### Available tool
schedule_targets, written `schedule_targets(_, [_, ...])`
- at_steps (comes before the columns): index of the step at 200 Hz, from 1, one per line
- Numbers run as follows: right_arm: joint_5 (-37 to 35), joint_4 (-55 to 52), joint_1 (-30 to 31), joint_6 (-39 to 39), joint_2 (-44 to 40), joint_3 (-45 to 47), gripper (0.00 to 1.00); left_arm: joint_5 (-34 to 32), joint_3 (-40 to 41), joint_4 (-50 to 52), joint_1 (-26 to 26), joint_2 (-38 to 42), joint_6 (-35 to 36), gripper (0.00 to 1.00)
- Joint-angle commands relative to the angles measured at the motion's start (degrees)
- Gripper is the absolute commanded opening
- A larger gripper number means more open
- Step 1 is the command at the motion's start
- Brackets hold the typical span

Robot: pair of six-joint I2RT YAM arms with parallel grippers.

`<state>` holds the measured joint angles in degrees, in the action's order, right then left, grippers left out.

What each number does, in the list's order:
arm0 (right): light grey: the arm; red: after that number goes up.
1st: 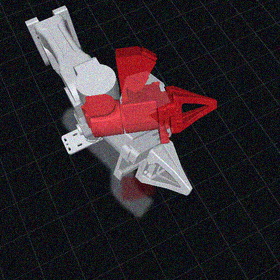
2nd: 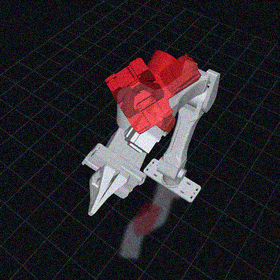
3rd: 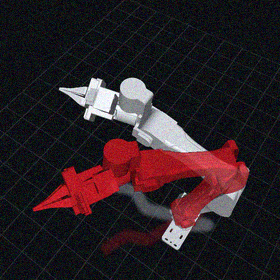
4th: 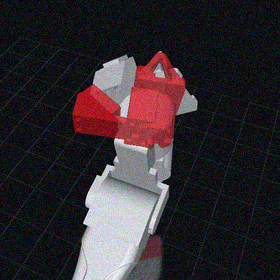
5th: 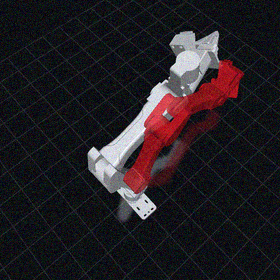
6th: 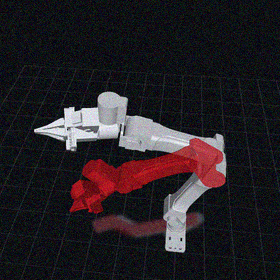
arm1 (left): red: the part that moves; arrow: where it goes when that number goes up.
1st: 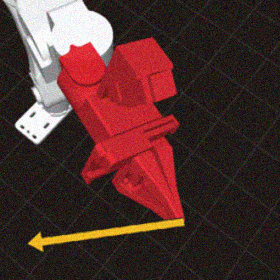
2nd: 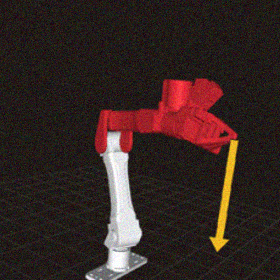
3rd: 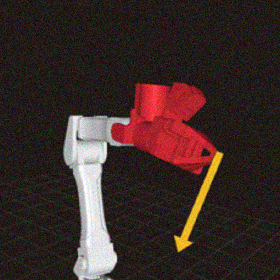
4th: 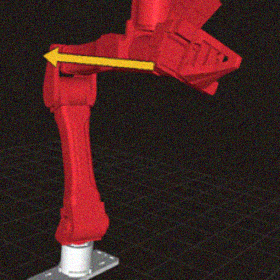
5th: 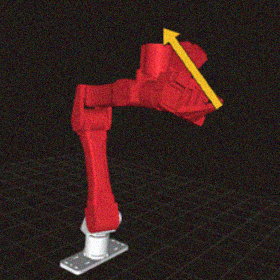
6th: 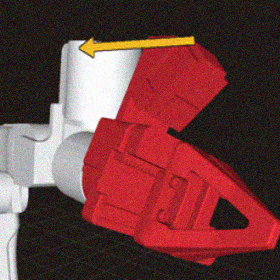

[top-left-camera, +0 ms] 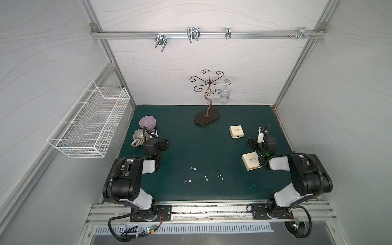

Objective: Place the earrings into the drawer-style jewelry box
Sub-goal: Move the jewelry box to the center of the board.

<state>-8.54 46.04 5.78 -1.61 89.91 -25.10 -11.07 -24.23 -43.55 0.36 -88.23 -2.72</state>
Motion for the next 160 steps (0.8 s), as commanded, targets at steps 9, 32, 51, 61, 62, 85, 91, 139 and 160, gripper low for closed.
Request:
schedule_targets(9, [-0.37,1.68,0.33,1.03,0.48,0.49,0.99,0.48,-0.64,-2.24,-0.36,-0.28,0.81,1.00])
schedule_targets(32, [-0.41,1.71,0.39,1.06,0.48,0.49,0.99,0.44,-0.65,-2.24,-0.36,-0.28,0.79,1.00])
schedule_targets(51, [-0.43,1.68,0.33,1.07,0.49,0.41,0.99,0.50,-0.63,-2.24,-0.36,-0.26,0.79,1.00])
schedule_targets(61, [-0.33,1.70,0.37,1.02,0.53,0.45,0.99,0.44,-0.64,-2.24,-0.36,-0.26,0.83,1.00])
schedule_targets(62, [-0.38,1.65,0.37,1.05,0.53,0.43,0.99,0.48,-0.64,-2.24,-0.36,-0.27,0.85,1.00])
schedule_targets(85, [-0.35,1.62,0.35,1.07,0.48,0.47,0.99,0.52,-0.59,-2.38,-0.36,-0.21,0.84,1.00])
schedule_targets(91, [-0.35,1.73,0.37,1.03,0.42,0.49,0.99,0.49,-0.51,-2.33,-0.36,-0.13,0.79,1.00])
schedule_targets(139, [-2.44,-19.59,-1.15,-1.97,-9.41,-7.58,0.99,-7.75,-3.56,13.37,2.49,11.39,0.48,1.00])
schedule_targets(160, [-2.81,-38.52,-2.29,-12.54,-11.91,-19.22,0.99,-16.12,-6.04,19.84,5.73,17.24,-2.08,1.00])
